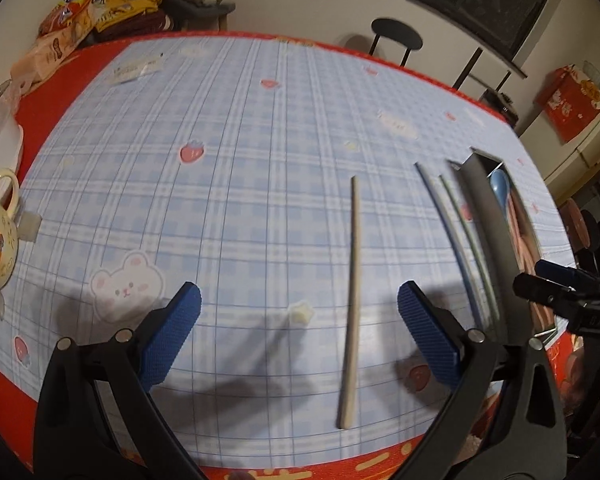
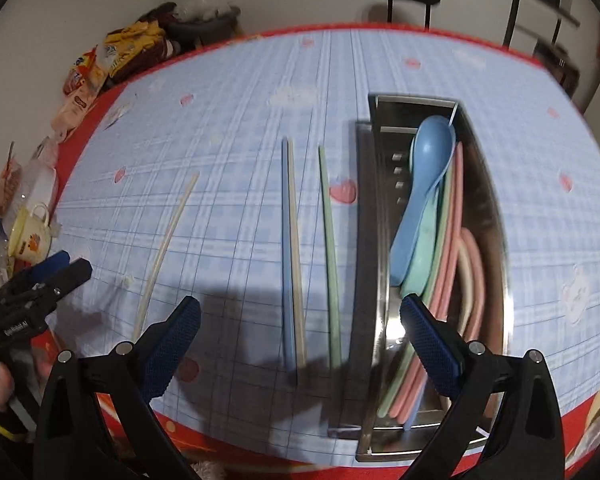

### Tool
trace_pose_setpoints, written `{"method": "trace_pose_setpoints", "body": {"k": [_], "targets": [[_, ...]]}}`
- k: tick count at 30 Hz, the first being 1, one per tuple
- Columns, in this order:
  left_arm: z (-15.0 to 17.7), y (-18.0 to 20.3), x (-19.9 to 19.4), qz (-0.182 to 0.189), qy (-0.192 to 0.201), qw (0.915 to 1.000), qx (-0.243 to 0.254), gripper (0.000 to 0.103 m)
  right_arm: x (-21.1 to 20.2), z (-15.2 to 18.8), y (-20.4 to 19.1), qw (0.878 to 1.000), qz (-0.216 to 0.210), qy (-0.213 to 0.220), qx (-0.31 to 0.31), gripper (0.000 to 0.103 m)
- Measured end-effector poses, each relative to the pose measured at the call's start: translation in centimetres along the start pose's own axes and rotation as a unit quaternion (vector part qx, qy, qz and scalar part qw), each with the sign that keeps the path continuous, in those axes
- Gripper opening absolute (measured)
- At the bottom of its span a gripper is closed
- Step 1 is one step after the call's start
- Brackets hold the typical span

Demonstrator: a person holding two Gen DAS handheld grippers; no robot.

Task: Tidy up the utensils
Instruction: 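Move both tools back over the remaining chopsticks on the cloth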

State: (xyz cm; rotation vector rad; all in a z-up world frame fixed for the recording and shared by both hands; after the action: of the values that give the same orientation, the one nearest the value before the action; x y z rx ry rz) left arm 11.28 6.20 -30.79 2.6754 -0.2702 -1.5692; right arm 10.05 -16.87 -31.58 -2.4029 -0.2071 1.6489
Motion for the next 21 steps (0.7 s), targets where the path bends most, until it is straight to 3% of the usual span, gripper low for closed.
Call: {"method": "trace_pose_setpoints", "body": {"k": [3, 5, 11, 13, 15, 18, 21], "targets": [[0.4, 0.4, 0.6, 0.011, -0.009, 0.9999, 0.005, 0.096, 0.5, -0.4, -0.1, 1.0, -0.001, -0.004, -0.013, 0.09], [0.4, 0.9, 1.0, 0.019, -0.01, 0.9997, 0.01, 0.096, 1.1, -0.3, -0.5, 0.999, -0.001, -0.017, -0.029, 0.073], [-0.2, 1.4, 1.8, 0.036, -0.015, 0.9991, 0.017, 0.088, 2.9, -0.1, -2.1, 0.996, 0.012, -0.04, -0.082, 0.053], [-0.1, 1.4, 2.2, 0.043, -0.02, 0.9987, 0.017, 0.087, 3.3, -0.1, -2.6, 0.995, 0.008, -0.043, -0.091, 0.039], [-0.1, 1.5, 2.4, 0.05, -0.022, 0.9983, 0.018, 0.076, 3.8, 0.0, -3.2, 0.994, 0.004, -0.047, -0.102, 0.032], [0.1, 1.7, 2.7, 0.06, -0.025, 0.9977, 0.021, 0.071, 4.7, -0.2, -3.5, 0.992, 0.012, -0.05, -0.115, 0.028], [0.2, 2.1, 3.1, 0.062, -0.031, 0.9971, 0.032, 0.051, 5.5, -0.2, -3.3, 0.992, 0.016, -0.058, -0.109, 0.02]]}}
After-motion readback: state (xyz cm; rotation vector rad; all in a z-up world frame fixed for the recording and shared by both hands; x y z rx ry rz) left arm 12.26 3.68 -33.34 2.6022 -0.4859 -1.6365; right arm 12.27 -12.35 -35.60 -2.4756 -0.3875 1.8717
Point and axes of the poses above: each gripper's, at about its wrist camera, not at the fingertips, and x roughly the way its jaws point, y to its right, z to its underside, the point moved 9 cm from there along x, roughly the way its jaws point, and after that the axes turned 9 degrees about x, right-handed, at the moved point
